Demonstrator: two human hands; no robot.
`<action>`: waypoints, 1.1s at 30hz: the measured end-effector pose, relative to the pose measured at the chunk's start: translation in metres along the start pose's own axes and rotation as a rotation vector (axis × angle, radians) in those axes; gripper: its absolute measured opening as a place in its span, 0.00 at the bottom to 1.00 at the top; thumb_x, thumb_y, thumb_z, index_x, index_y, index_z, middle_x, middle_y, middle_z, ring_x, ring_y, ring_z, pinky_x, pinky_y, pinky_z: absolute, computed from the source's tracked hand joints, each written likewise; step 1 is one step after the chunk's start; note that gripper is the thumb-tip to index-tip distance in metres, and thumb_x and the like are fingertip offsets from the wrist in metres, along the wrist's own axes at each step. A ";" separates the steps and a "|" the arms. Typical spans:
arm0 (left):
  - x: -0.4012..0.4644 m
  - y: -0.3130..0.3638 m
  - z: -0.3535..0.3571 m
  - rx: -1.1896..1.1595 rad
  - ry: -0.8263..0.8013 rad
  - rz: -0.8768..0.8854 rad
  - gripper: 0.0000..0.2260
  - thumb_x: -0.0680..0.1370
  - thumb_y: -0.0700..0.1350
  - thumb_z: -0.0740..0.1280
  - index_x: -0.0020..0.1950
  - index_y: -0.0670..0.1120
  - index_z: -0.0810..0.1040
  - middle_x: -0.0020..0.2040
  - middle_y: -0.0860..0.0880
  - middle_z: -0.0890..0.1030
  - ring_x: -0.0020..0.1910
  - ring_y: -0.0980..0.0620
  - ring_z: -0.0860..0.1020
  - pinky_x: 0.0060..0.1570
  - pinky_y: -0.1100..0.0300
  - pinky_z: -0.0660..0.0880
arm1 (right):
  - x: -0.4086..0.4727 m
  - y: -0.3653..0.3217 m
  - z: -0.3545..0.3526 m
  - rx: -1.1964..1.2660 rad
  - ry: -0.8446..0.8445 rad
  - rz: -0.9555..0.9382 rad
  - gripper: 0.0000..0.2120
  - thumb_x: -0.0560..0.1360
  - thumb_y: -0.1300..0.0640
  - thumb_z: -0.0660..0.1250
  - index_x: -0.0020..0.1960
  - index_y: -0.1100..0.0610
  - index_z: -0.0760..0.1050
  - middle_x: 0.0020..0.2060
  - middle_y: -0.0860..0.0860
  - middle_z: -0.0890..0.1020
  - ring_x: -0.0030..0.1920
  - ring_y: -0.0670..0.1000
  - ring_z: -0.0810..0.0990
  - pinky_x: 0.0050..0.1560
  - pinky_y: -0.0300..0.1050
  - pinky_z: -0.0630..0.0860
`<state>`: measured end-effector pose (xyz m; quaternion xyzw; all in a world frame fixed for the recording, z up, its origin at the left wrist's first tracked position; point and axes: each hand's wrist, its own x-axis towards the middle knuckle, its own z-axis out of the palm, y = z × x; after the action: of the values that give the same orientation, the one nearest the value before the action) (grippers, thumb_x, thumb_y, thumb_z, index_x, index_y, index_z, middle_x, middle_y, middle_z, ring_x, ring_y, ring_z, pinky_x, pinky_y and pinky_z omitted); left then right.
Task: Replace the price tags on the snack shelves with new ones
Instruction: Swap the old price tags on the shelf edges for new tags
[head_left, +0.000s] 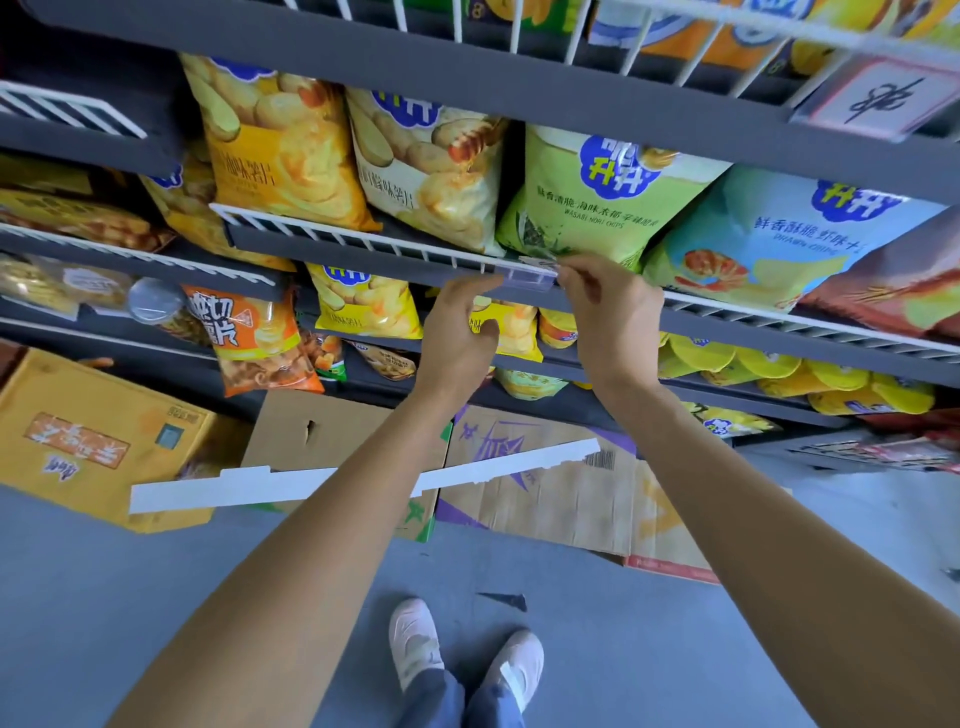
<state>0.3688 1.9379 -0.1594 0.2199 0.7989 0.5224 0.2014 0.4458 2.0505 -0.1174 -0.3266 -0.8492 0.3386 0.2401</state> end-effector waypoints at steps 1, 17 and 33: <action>0.000 -0.001 -0.001 0.025 0.004 0.042 0.18 0.74 0.28 0.62 0.61 0.42 0.76 0.58 0.42 0.75 0.50 0.52 0.72 0.54 0.67 0.70 | 0.001 0.000 0.002 -0.005 0.000 -0.020 0.07 0.75 0.64 0.63 0.45 0.63 0.80 0.35 0.57 0.82 0.36 0.57 0.78 0.38 0.43 0.70; 0.007 -0.001 -0.014 0.392 -0.063 0.260 0.20 0.73 0.32 0.64 0.65 0.44 0.73 0.60 0.45 0.75 0.60 0.48 0.74 0.53 0.72 0.62 | -0.001 0.017 0.038 -0.499 0.057 -0.107 0.06 0.63 0.69 0.69 0.35 0.59 0.77 0.37 0.53 0.79 0.27 0.58 0.69 0.28 0.35 0.55; 0.013 0.011 -0.006 0.628 -0.086 0.321 0.19 0.74 0.33 0.63 0.65 0.41 0.73 0.57 0.42 0.72 0.60 0.45 0.71 0.58 0.61 0.66 | -0.016 0.021 0.024 -0.668 0.057 -0.242 0.16 0.61 0.69 0.73 0.46 0.55 0.79 0.42 0.50 0.80 0.35 0.54 0.78 0.23 0.36 0.57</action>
<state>0.3564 1.9449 -0.1483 0.4154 0.8666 0.2667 0.0729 0.4497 2.0402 -0.1517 -0.2935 -0.9384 0.0022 0.1823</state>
